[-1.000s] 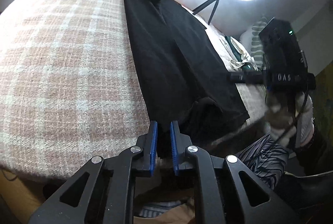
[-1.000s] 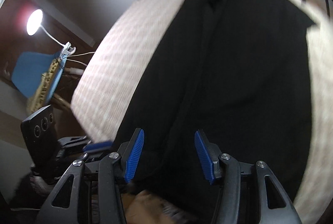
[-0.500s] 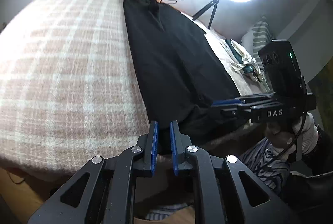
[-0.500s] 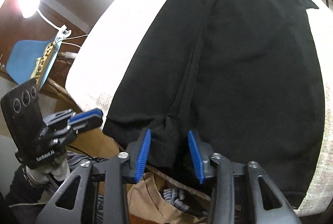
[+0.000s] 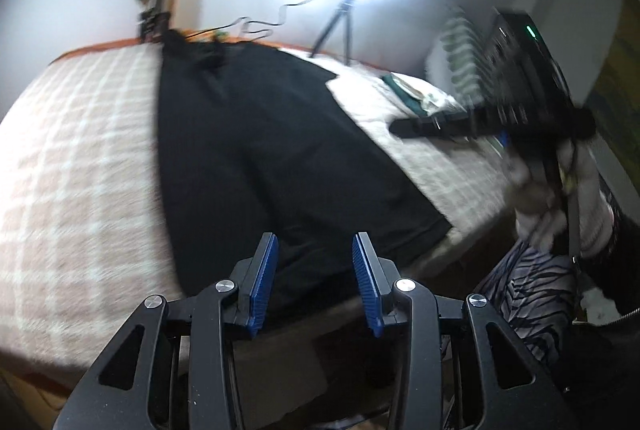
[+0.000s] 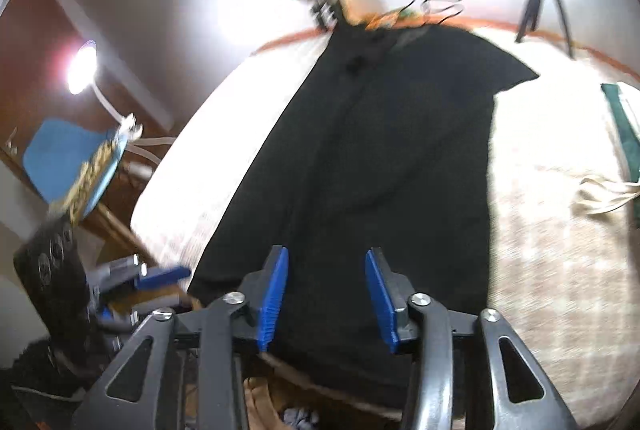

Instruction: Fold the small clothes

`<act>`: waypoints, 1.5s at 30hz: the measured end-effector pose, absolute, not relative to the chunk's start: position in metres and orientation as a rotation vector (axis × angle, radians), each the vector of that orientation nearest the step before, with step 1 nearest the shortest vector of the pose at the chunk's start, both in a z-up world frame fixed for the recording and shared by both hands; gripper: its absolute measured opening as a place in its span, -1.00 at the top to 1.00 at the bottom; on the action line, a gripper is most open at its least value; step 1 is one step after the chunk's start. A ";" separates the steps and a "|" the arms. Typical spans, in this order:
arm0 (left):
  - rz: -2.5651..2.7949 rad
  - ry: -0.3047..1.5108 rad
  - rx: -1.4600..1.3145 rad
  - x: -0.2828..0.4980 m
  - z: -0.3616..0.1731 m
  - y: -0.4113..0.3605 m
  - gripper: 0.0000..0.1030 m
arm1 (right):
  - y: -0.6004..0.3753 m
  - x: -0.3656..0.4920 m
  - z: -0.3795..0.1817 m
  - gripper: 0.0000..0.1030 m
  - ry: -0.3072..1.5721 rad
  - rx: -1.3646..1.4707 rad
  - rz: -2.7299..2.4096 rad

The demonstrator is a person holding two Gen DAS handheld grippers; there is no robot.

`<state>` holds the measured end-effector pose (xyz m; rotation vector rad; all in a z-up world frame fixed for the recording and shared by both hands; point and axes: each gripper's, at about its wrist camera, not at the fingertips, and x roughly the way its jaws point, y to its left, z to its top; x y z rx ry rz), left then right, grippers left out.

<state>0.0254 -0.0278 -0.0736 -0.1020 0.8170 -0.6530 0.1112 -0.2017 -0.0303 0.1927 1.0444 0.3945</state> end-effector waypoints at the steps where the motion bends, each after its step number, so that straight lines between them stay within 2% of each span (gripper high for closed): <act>1: -0.660 0.809 -0.087 0.024 -0.072 -0.035 0.28 | -0.213 0.112 -0.026 -0.13 1.021 0.218 0.384; 3: -0.683 0.801 -0.061 0.022 -0.071 -0.055 0.28 | -0.237 0.116 -0.017 -0.21 0.980 0.256 0.366; 8: -0.759 0.833 -0.015 0.027 -0.076 -0.111 0.27 | -0.269 0.123 -0.007 -0.21 0.932 0.302 0.325; 10: -0.790 0.839 0.032 0.027 -0.078 -0.136 0.04 | -0.288 0.133 -0.004 -0.21 0.927 0.315 0.315; 11: -0.808 0.838 0.062 0.026 -0.080 -0.150 0.02 | -0.289 0.136 -0.004 -0.21 0.920 0.318 0.299; 20: -0.827 0.812 0.302 0.019 -0.097 -0.225 0.02 | -0.351 0.178 -0.010 -0.27 0.904 0.389 0.256; 30: -0.778 0.799 0.373 0.021 -0.118 -0.246 0.03 | -0.378 0.231 -0.018 -0.32 0.932 0.367 0.262; 32: -0.789 0.782 0.346 0.024 -0.120 -0.245 0.11 | -0.379 0.245 -0.016 -0.32 0.931 0.349 0.261; 34: -0.806 0.768 0.319 0.027 -0.120 -0.243 0.42 | -0.379 0.259 -0.015 -0.33 0.931 0.339 0.266; 37: -0.843 0.786 0.243 0.038 -0.119 -0.235 0.74 | -0.375 0.284 -0.017 -0.33 0.938 0.319 0.254; 41: -0.858 0.809 0.135 0.044 -0.116 -0.224 0.84 | -0.365 0.316 -0.032 -0.32 0.962 0.304 0.245; 45: -0.857 0.824 0.019 0.049 -0.111 -0.209 0.89 | -0.359 0.345 -0.054 -0.22 1.004 0.287 0.204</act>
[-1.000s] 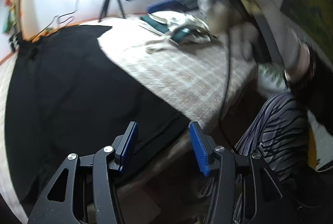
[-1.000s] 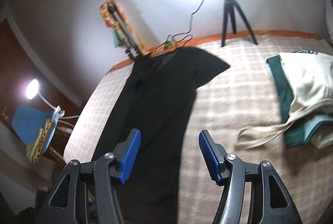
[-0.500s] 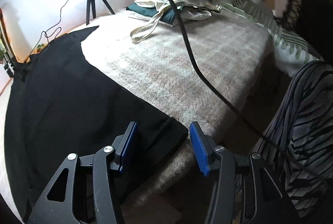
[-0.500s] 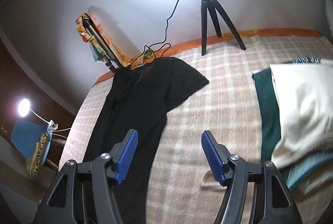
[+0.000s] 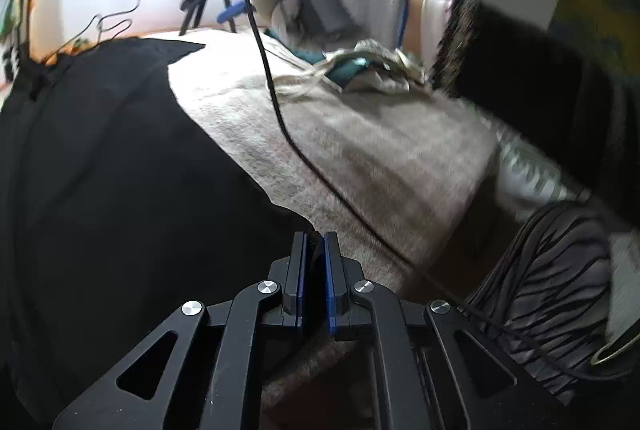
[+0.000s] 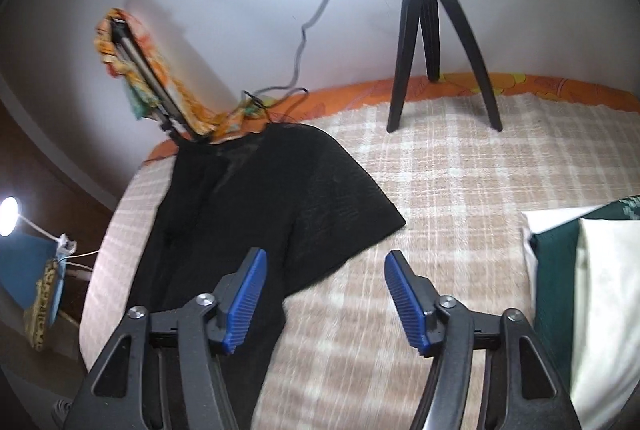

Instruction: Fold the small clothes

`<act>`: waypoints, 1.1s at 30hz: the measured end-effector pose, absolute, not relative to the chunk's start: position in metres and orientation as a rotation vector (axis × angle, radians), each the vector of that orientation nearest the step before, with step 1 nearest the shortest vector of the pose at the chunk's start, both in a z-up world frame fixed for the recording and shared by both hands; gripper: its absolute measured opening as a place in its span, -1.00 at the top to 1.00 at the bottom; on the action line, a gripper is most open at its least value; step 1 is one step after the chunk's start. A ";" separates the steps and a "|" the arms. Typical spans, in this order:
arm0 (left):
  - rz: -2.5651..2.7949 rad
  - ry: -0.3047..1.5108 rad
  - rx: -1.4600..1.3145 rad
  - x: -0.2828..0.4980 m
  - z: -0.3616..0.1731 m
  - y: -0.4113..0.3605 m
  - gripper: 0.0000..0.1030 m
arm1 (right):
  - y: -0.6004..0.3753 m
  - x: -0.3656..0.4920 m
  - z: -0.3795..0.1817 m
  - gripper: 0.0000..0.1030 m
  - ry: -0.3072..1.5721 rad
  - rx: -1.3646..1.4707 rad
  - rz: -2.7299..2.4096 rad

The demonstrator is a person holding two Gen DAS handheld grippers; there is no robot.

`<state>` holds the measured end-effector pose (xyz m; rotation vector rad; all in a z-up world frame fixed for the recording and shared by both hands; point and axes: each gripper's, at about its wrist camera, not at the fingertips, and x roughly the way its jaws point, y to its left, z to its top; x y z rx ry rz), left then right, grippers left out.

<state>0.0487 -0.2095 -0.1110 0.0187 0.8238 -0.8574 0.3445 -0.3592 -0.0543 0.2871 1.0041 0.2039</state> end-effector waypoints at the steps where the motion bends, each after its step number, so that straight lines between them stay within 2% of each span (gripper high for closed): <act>1: -0.853 0.821 -0.005 0.050 -0.109 -0.206 0.89 | -0.359 0.351 -0.060 -0.22 1.014 0.287 0.195; 17: -0.837 0.818 -0.176 0.056 -0.106 -0.180 0.91 | -0.351 0.415 -0.105 -0.22 1.093 0.227 0.054; 25: -0.838 0.815 -0.206 0.054 -0.110 -0.177 0.91 | -0.359 0.423 -0.104 -0.22 1.083 0.244 -0.006; 29: -0.836 0.810 -0.222 0.057 -0.111 -0.175 0.91 | -0.347 0.420 -0.106 -0.18 1.115 0.134 0.001; 30: -0.837 0.809 -0.225 0.057 -0.111 -0.174 0.91 | -0.344 0.420 -0.107 -0.08 1.118 0.110 0.001; 32: -0.837 0.804 -0.228 0.057 -0.110 -0.173 0.91 | -0.336 0.419 -0.106 0.45 1.117 0.066 -0.005; 33: -0.836 0.801 -0.230 0.056 -0.110 -0.172 0.91 | -0.335 0.419 -0.105 0.62 1.117 0.063 -0.003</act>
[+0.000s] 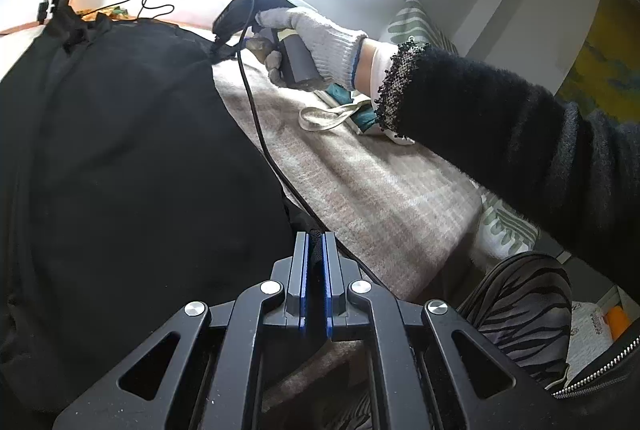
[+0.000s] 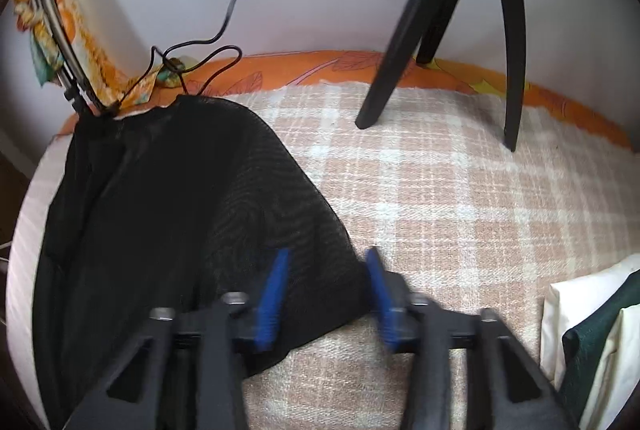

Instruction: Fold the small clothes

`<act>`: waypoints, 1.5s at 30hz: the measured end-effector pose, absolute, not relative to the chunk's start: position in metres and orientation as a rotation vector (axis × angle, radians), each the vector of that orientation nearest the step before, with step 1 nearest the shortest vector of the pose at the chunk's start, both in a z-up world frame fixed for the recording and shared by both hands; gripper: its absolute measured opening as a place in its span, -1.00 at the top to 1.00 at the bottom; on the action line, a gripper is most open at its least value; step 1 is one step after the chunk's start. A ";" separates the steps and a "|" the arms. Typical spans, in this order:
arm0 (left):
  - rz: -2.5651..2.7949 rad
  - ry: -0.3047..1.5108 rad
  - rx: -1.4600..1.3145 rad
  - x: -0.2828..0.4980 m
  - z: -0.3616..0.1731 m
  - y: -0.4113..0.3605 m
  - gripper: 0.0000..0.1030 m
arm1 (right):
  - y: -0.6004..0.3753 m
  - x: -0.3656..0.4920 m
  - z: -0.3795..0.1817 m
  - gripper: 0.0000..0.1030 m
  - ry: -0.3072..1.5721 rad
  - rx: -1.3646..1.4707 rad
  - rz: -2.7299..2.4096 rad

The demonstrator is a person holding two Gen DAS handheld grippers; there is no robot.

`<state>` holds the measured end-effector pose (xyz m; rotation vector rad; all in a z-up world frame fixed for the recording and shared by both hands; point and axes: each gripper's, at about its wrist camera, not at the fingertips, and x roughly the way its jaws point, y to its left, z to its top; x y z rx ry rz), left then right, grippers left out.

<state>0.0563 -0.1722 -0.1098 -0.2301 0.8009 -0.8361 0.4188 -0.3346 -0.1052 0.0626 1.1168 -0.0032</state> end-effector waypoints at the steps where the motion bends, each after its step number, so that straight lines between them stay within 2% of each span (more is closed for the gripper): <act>1: -0.834 0.797 -0.232 0.056 -0.109 -0.171 0.91 | -0.333 0.419 -0.104 0.94 1.118 0.076 0.007; 5: -0.814 0.793 -0.247 0.056 -0.110 -0.162 0.91 | -0.323 0.421 -0.097 0.99 1.105 0.159 0.034; 13: -0.767 0.768 -0.292 0.052 -0.105 -0.134 0.92 | -0.279 0.430 -0.052 1.00 1.033 0.073 0.060; 24: -0.689 0.740 -0.352 0.042 -0.107 -0.090 0.92 | -0.218 0.451 -0.023 1.00 0.993 0.013 0.074; 45: -0.617 0.745 -0.371 0.029 -0.121 -0.059 0.92 | -0.117 0.488 -0.037 1.00 1.001 -0.107 0.111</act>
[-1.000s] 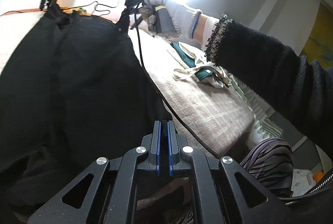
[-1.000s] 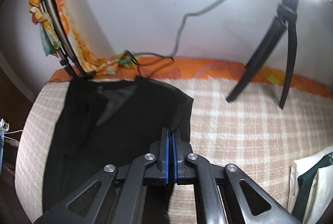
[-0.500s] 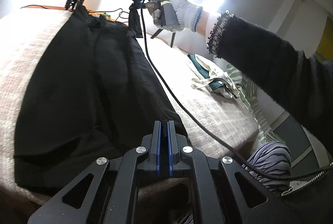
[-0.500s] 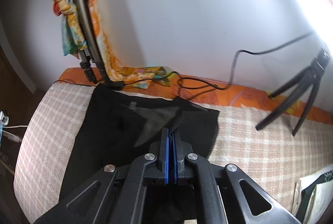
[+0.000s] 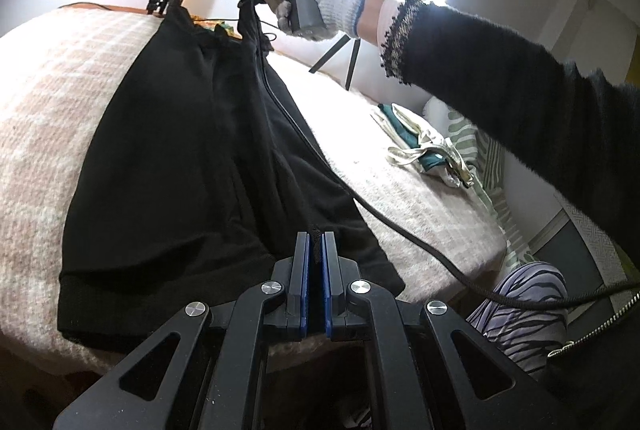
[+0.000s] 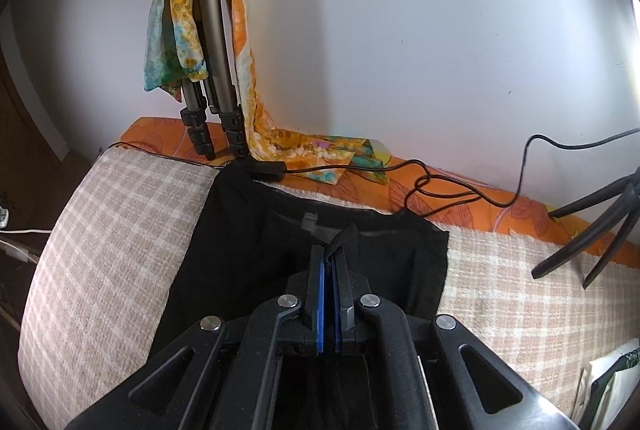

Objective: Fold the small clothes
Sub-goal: 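Fold that shirt side lengthwise over the first fold with both tools, then open both tools and release the shirt, now a long strip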

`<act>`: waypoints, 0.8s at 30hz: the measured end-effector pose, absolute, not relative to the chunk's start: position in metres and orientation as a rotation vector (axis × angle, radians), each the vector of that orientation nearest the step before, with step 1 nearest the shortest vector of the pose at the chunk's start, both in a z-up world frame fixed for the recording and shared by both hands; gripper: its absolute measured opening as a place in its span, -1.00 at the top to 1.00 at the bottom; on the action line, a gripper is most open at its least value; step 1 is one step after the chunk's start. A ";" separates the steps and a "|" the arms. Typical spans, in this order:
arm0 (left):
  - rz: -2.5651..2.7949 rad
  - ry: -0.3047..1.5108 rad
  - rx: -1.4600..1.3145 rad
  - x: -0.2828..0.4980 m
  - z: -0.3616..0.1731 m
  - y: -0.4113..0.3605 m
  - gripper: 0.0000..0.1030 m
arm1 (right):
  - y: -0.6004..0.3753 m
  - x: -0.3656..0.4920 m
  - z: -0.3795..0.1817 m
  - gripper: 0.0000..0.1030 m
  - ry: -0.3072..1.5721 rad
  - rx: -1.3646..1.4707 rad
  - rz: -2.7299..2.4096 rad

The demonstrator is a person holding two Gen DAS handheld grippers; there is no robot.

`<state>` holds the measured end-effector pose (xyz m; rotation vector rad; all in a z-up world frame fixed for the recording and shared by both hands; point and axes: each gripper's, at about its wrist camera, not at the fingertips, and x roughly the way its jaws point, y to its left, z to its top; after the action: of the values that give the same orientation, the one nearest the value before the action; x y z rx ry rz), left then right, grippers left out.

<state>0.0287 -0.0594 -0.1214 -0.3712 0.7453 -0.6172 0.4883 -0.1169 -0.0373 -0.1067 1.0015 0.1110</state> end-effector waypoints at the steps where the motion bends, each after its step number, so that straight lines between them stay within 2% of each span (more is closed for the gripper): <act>1: -0.614 0.748 -0.370 0.028 -0.122 -0.059 0.92 | -0.115 0.490 -0.039 1.00 1.003 -0.107 0.111; 10: -0.589 0.765 -0.382 0.027 -0.125 -0.050 0.92 | -0.096 0.504 -0.058 0.98 1.033 -0.069 0.168; 12: -0.602 0.769 -0.402 0.023 -0.121 -0.047 0.92 | -0.092 0.506 -0.064 0.87 1.064 -0.049 0.206; 13: -0.604 0.776 -0.400 0.022 -0.119 -0.046 0.92 | -0.091 0.506 -0.064 0.73 1.073 -0.045 0.217; 14: -0.614 0.779 -0.396 0.020 -0.118 -0.046 0.91 | -0.092 0.504 -0.061 0.45 1.068 -0.039 0.232; 15: -0.615 0.777 -0.384 0.018 -0.115 -0.045 0.89 | -0.094 0.501 -0.056 0.35 1.052 -0.033 0.241; 24: -0.542 0.722 -0.320 -0.010 -0.094 -0.009 0.88 | -0.134 0.415 0.004 0.35 0.929 0.032 0.322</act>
<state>-0.0104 -0.0087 -0.0943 -0.3197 0.7216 -0.5416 0.4149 -0.1338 0.0041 0.0323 0.9291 0.3216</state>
